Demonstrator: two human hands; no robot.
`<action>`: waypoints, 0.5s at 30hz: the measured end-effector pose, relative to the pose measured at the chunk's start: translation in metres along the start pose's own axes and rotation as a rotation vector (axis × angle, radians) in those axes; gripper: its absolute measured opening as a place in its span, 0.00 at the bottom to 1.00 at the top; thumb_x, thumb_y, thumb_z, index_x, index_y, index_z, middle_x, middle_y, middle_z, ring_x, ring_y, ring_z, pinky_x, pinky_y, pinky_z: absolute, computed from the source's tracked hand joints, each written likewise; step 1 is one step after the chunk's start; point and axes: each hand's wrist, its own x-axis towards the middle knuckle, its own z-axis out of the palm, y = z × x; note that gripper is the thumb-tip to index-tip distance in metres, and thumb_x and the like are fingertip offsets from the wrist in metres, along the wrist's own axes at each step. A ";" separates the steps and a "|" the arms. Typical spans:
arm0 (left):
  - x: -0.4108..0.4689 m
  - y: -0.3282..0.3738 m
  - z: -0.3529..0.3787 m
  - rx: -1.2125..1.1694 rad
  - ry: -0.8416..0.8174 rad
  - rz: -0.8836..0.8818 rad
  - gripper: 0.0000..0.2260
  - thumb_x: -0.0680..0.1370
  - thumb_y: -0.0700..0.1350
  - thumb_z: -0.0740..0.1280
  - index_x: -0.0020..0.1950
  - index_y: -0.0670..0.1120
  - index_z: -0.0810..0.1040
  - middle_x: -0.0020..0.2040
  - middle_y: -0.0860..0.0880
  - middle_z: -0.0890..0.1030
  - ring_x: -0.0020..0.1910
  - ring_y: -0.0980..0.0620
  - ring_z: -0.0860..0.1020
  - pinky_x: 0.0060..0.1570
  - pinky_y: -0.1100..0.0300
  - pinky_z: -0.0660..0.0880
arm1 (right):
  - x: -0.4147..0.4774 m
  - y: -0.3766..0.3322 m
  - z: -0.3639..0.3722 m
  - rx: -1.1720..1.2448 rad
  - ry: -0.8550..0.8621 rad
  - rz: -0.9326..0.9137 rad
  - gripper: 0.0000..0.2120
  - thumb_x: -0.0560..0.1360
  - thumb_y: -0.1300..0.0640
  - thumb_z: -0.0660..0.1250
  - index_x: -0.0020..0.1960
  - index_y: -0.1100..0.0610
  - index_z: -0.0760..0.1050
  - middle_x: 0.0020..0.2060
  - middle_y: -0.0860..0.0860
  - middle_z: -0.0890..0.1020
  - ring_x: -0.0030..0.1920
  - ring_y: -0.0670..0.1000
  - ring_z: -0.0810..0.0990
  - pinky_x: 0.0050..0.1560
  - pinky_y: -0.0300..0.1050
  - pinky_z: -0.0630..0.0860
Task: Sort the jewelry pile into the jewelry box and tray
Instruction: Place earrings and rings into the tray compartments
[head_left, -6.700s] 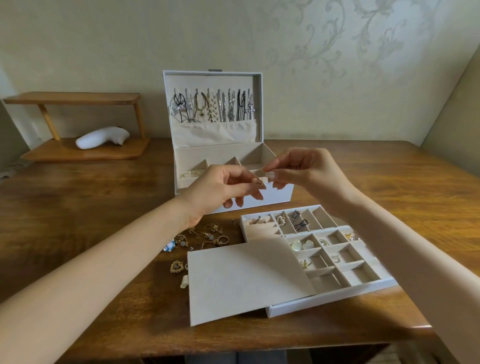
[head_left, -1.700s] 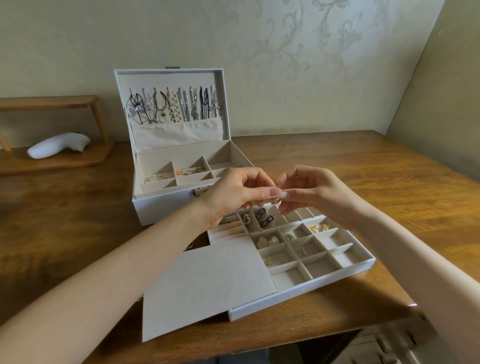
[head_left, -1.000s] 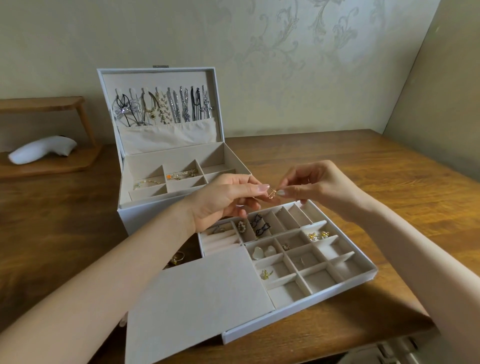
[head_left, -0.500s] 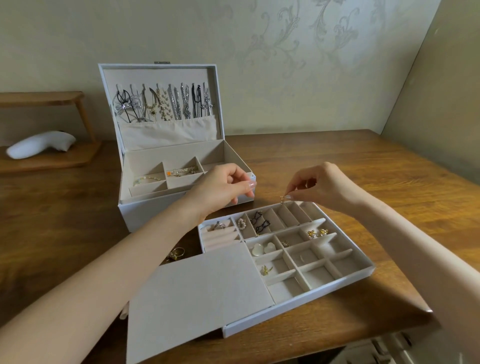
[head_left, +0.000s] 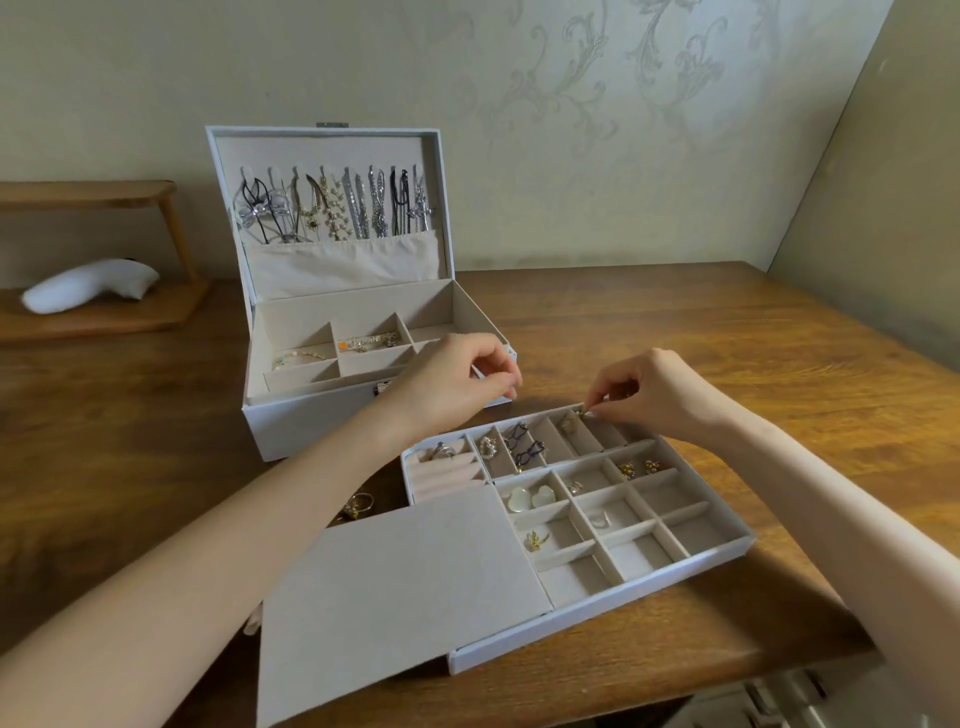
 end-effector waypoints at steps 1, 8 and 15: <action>0.001 0.001 0.002 0.111 -0.019 0.047 0.06 0.78 0.41 0.64 0.48 0.49 0.81 0.43 0.55 0.78 0.43 0.59 0.74 0.44 0.61 0.69 | -0.001 0.000 0.000 -0.009 0.001 -0.007 0.03 0.69 0.59 0.74 0.38 0.52 0.83 0.29 0.44 0.79 0.29 0.42 0.72 0.31 0.32 0.67; 0.013 0.010 0.015 0.553 -0.252 0.232 0.20 0.77 0.36 0.57 0.60 0.55 0.78 0.48 0.52 0.65 0.52 0.54 0.63 0.55 0.58 0.64 | -0.003 -0.001 0.005 -0.019 -0.013 -0.007 0.05 0.68 0.59 0.74 0.38 0.49 0.82 0.29 0.44 0.78 0.31 0.43 0.74 0.36 0.43 0.73; 0.017 0.014 0.027 0.629 -0.251 0.277 0.23 0.77 0.33 0.56 0.63 0.55 0.77 0.49 0.53 0.63 0.49 0.55 0.59 0.49 0.62 0.56 | -0.005 -0.002 0.007 -0.074 -0.027 -0.026 0.10 0.68 0.58 0.73 0.36 0.44 0.78 0.27 0.43 0.75 0.29 0.43 0.71 0.33 0.38 0.69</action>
